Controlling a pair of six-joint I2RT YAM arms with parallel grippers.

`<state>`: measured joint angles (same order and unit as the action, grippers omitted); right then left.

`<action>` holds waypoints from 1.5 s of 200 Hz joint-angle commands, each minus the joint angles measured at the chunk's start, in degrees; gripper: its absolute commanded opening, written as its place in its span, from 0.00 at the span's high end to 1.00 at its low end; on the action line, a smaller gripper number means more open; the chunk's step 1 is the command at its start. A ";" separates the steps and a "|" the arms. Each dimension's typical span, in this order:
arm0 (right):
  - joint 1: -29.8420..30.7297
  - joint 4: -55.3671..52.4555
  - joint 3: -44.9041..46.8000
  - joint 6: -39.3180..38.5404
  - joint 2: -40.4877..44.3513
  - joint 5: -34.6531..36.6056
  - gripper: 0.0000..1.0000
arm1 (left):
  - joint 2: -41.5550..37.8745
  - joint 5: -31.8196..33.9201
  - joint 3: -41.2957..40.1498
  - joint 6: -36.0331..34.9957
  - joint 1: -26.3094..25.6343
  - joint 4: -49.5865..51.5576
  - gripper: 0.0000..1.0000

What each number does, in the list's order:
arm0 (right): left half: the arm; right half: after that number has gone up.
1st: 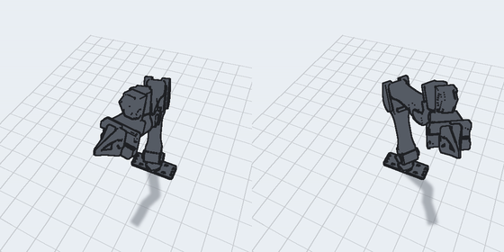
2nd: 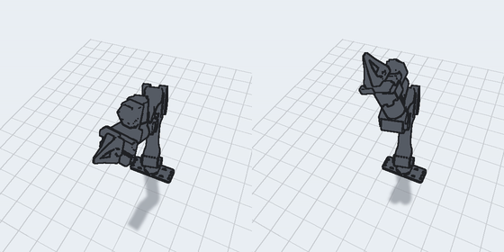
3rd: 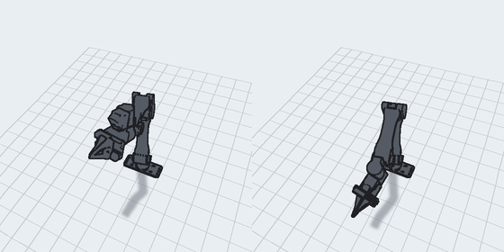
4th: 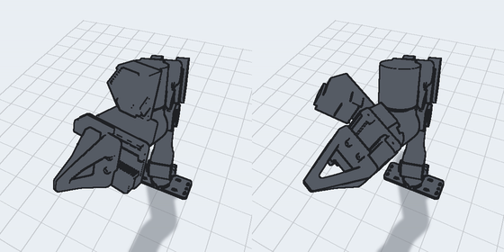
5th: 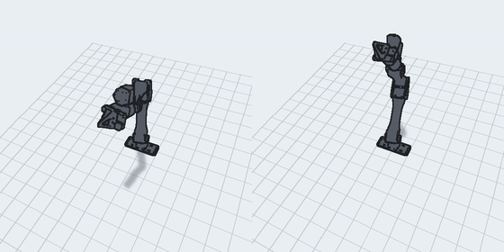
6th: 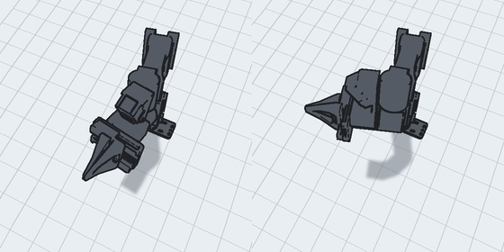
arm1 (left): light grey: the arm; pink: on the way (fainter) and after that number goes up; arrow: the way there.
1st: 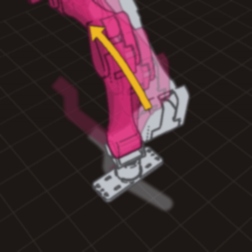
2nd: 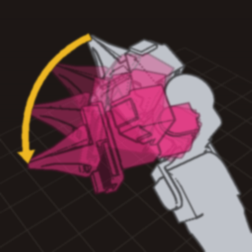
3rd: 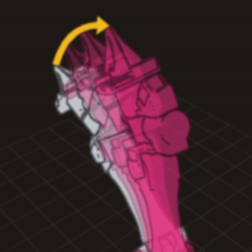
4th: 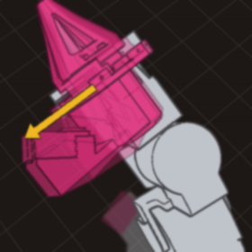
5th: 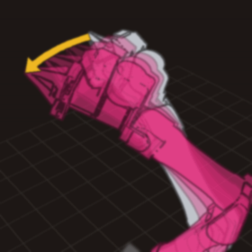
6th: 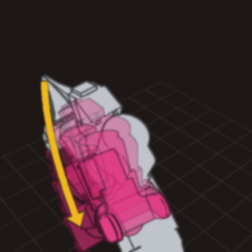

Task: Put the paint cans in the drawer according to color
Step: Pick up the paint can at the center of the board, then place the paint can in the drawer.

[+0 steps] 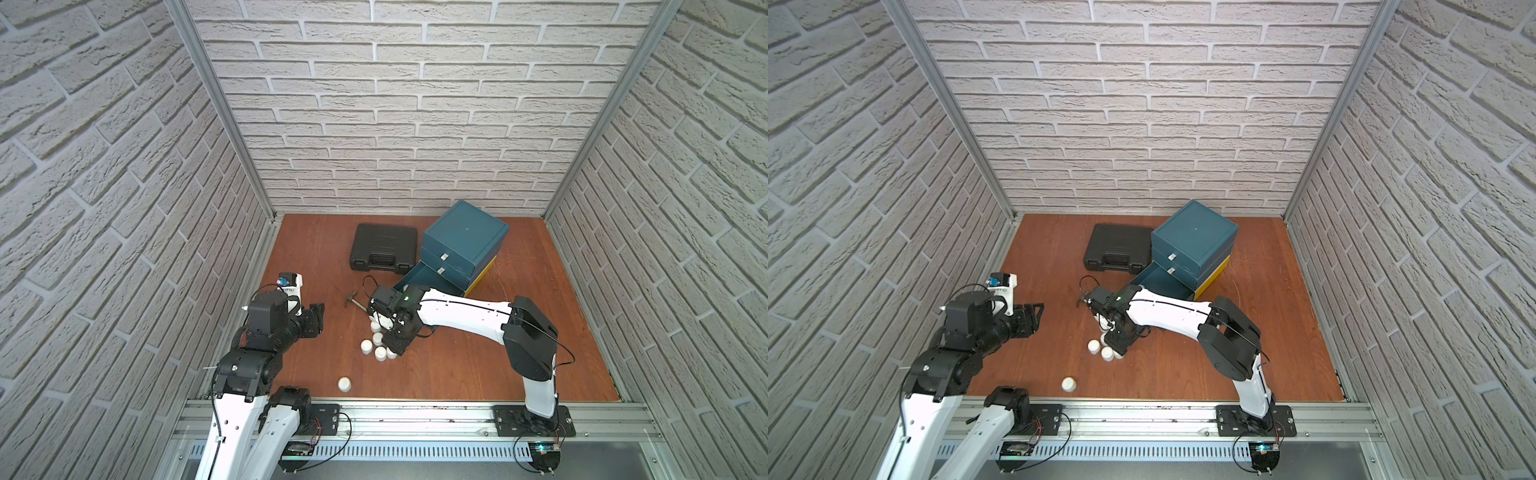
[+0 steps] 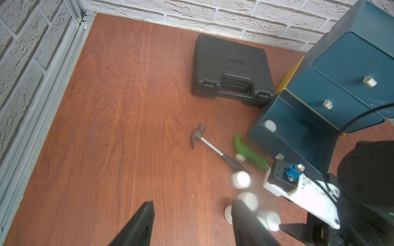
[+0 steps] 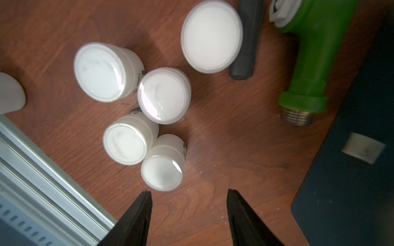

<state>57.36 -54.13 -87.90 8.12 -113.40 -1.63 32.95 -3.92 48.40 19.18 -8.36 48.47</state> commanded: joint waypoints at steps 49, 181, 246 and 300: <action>1.57 2.26 -1.61 -1.20 -5.48 -1.92 0.40 | 0.97 0.44 2.25 1.17 -0.43 1.53 0.37; -0.79 0.11 -5.56 1.84 -0.88 3.94 0.89 | -0.18 2.25 0.33 2.07 -1.46 0.93 0.37; -12.49 -2.77 -6.57 2.64 5.17 7.44 0.89 | -0.09 2.67 0.21 2.09 -1.57 1.00 0.37; -19.00 -3.62 -8.43 2.39 -1.52 7.50 0.89 | -0.46 2.78 0.36 2.31 -1.66 1.02 0.37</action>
<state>39.46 -56.62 -94.78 10.28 -111.11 5.50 32.99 -1.72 49.12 20.91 -9.69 50.19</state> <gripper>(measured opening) 0.375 0.628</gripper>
